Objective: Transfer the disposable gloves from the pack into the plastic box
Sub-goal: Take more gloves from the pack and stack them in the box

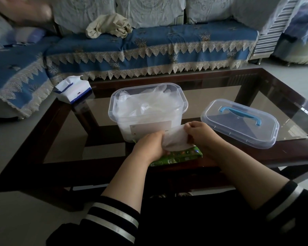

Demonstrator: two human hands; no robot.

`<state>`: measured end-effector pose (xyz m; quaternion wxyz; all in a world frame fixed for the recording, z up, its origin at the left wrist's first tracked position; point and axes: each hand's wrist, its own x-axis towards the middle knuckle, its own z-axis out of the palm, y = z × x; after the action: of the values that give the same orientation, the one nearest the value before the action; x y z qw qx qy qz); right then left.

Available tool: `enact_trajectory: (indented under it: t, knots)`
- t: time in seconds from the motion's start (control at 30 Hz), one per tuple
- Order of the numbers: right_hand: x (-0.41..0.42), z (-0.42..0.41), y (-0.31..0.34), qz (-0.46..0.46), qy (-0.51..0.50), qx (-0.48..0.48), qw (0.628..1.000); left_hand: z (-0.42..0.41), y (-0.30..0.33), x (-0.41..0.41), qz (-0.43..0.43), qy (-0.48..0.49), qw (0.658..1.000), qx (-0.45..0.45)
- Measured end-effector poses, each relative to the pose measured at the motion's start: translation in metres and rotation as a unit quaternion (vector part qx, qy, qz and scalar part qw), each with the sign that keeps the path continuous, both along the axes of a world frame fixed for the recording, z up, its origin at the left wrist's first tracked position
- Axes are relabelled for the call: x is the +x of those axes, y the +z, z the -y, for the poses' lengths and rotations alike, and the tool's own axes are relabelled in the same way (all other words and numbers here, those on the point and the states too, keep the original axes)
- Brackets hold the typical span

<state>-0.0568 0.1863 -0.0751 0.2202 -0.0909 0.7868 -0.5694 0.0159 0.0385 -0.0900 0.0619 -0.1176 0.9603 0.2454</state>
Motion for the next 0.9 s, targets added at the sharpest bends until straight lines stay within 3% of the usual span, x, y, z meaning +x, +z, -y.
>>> enact_trajectory:
  t: [0.13,0.23,0.37,0.53,0.7,0.77,0.9]
  knots:
    - [0.003,-0.006,0.007,-0.152,0.112,0.111,0.976,-0.002,-0.002,-0.002,-0.009,-0.010,1.000,-0.004]
    - [0.002,-0.005,0.004,-0.190,0.101,0.119,0.969,-0.004,-0.003,-0.004,-0.013,-0.018,1.000,0.014]
    - [0.002,-0.004,0.001,-0.169,0.040,-0.001,0.985,-0.010,-0.005,-0.007,-0.025,-0.031,0.999,0.021]
    - [0.000,-0.010,0.009,-0.032,0.003,-0.215,0.976,-0.010,-0.009,-0.012,-0.012,-0.030,0.999,-0.002]
    - [0.001,-0.010,0.016,0.014,-0.012,-0.284,0.959,-0.009,-0.013,-0.017,0.002,-0.035,0.999,-0.021]
    - [-0.002,-0.012,0.014,-0.008,-0.012,-0.246,0.969,-0.010,-0.010,-0.016,0.001,-0.042,0.999,-0.012]
    - [-0.010,-0.023,0.017,-0.171,0.038,-0.038,0.984,-0.007,0.004,-0.009,-0.025,-0.026,0.996,0.077]
